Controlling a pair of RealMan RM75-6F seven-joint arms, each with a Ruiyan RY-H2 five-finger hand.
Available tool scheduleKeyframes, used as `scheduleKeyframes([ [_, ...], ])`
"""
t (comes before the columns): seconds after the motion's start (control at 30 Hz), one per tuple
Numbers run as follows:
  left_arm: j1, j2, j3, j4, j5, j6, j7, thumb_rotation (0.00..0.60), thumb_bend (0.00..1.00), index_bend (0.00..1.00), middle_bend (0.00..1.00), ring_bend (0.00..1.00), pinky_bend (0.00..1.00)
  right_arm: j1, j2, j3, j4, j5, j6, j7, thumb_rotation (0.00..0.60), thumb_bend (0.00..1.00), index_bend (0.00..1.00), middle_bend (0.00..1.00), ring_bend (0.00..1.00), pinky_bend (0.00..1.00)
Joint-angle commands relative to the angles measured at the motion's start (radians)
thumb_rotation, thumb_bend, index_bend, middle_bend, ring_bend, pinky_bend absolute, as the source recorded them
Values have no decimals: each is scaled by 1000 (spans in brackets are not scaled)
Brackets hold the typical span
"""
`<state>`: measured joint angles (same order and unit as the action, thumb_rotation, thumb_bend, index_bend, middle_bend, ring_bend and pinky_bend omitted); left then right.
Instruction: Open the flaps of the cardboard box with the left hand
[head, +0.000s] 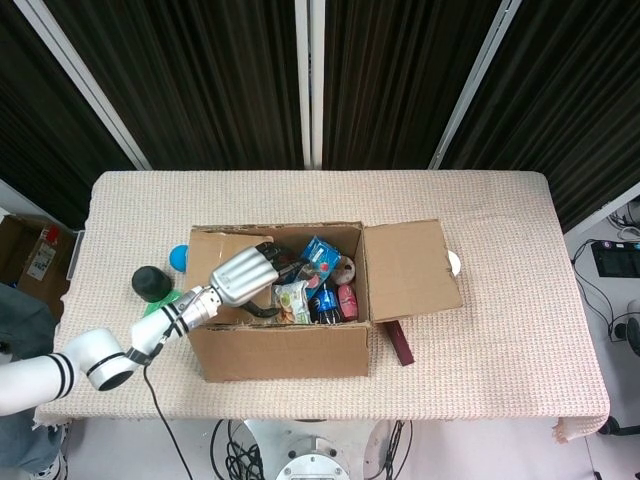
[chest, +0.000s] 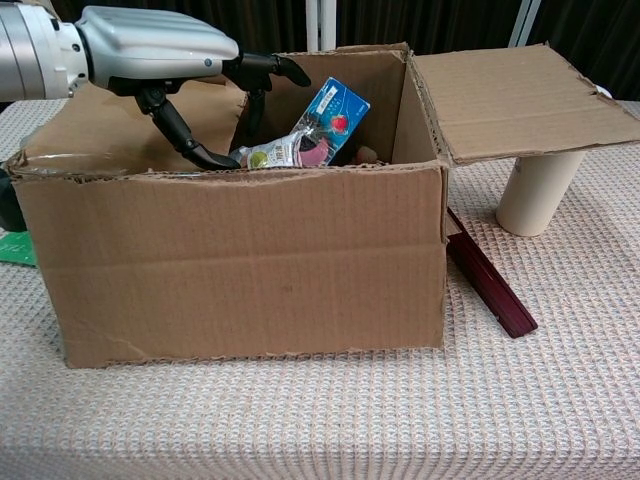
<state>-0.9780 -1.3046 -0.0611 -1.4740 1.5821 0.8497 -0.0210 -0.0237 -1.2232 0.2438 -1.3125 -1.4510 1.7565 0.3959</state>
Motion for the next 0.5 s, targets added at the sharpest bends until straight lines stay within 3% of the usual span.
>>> scheduleKeyframes([
  [0.03, -3, 13, -3, -9, -9, -10, 18, 401, 192, 2, 420, 145, 220, 1, -1, 0, 0, 0, -1, 0, 600, 230, 0, 0, 0, 0],
  [0.5, 4, 108, -22, -88, -26, 1, 80, 428, 188, 6, 493, 148, 218, 5, 0, 0, -5, -1, -3, -2, 600, 230, 0, 0, 0, 0],
])
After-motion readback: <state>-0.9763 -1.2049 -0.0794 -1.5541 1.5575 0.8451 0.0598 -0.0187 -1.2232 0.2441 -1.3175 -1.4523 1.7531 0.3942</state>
